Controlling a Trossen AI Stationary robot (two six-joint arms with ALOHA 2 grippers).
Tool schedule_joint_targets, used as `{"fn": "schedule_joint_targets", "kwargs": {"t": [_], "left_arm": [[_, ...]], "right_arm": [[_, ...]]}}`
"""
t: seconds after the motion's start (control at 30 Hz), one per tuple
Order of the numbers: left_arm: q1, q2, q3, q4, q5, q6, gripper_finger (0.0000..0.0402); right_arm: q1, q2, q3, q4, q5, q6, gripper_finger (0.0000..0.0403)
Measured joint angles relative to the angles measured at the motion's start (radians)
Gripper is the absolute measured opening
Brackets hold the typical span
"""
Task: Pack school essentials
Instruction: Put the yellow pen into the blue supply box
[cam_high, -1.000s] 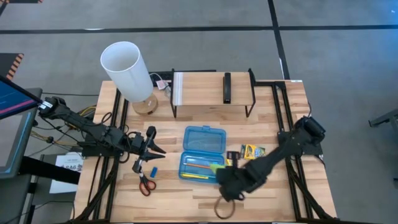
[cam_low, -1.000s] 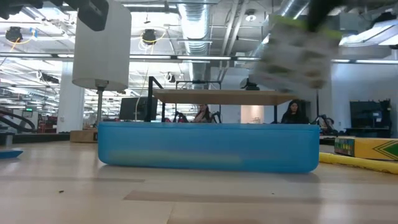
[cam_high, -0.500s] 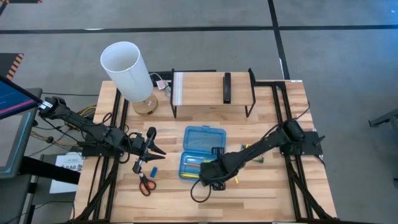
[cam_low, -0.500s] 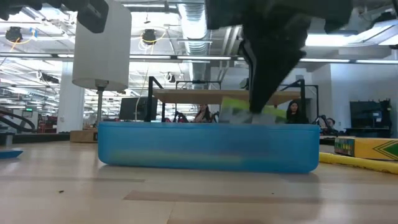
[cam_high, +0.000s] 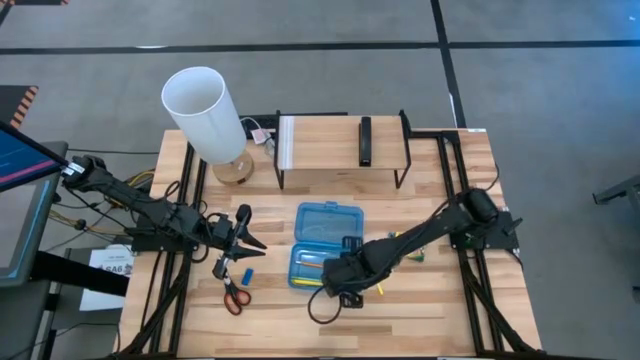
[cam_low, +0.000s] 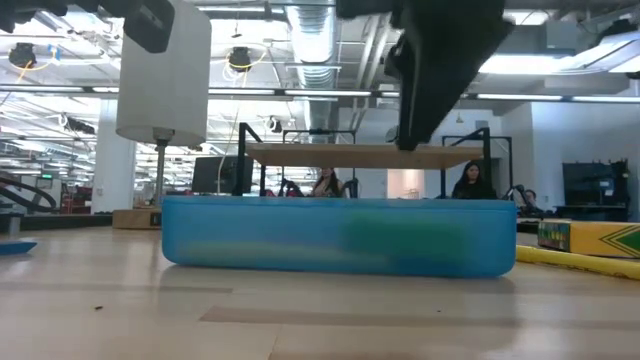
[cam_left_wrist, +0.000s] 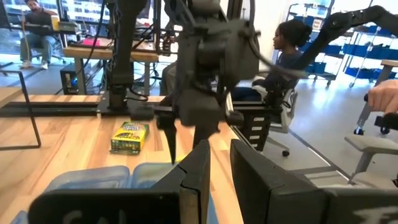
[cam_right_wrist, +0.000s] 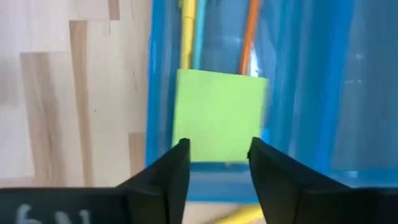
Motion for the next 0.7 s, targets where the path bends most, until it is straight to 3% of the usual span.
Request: {"fn": "schedule_joint_targets", "kwargs": {"t": [0.2,0.47,0.7], "left_arm": [[0.000,0.000,0.000,-0.008,-0.002,-0.016,0.0050],[0.000,0.000,0.000,0.007,-0.006,-0.016,0.0050],[0.000,0.000,0.000,0.018,-0.009,-0.016,0.0050]], "right_arm": [[0.054,-0.124,-0.106,-0.013,0.096,0.115,0.0195],[0.124,-0.351,-0.536,0.286,0.197,0.391,0.0178],[0.109,-0.345,-0.701,0.427,0.215,0.531,0.0178]]}}
